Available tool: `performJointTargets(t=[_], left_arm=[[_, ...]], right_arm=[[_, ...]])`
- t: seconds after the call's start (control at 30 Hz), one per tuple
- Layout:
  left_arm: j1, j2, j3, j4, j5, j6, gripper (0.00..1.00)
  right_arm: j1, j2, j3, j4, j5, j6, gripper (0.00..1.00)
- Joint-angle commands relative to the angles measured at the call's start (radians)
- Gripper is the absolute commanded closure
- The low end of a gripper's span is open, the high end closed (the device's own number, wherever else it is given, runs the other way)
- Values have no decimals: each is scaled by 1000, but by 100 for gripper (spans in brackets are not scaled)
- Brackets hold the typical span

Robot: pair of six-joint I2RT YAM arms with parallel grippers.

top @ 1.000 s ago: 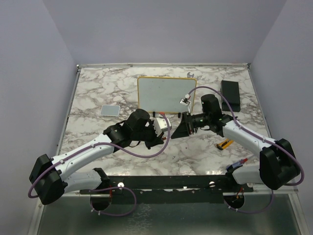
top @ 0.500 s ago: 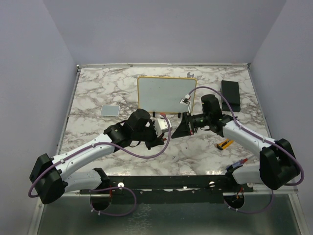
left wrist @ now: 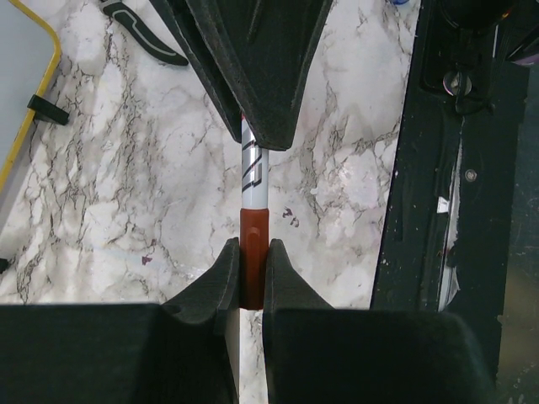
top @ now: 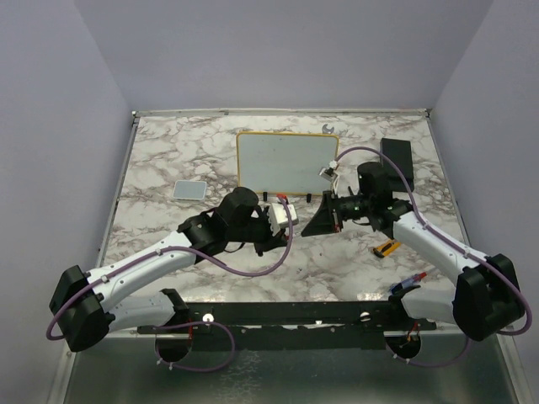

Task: Write a sentence on the whiteboard
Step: Open the whiteboard marker at the center of the board, then place the pen cap at the center of the board.

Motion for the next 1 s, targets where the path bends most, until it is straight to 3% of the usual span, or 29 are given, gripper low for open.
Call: performJointTargets(t=[0.0, 0.73, 0.97], left_arm=[[6, -16, -6, -90, -34, 9, 100], [7, -45, -27, -92, -67, 2, 100], [6, -63, -30, -108, -143, -10, 100]], right_arm=[[-39, -28, 26, -81, -9, -73, 100], [-145, -90, 49, -125, -16, -92, 100], [-153, -95, 96, -243, 118, -143, 100]])
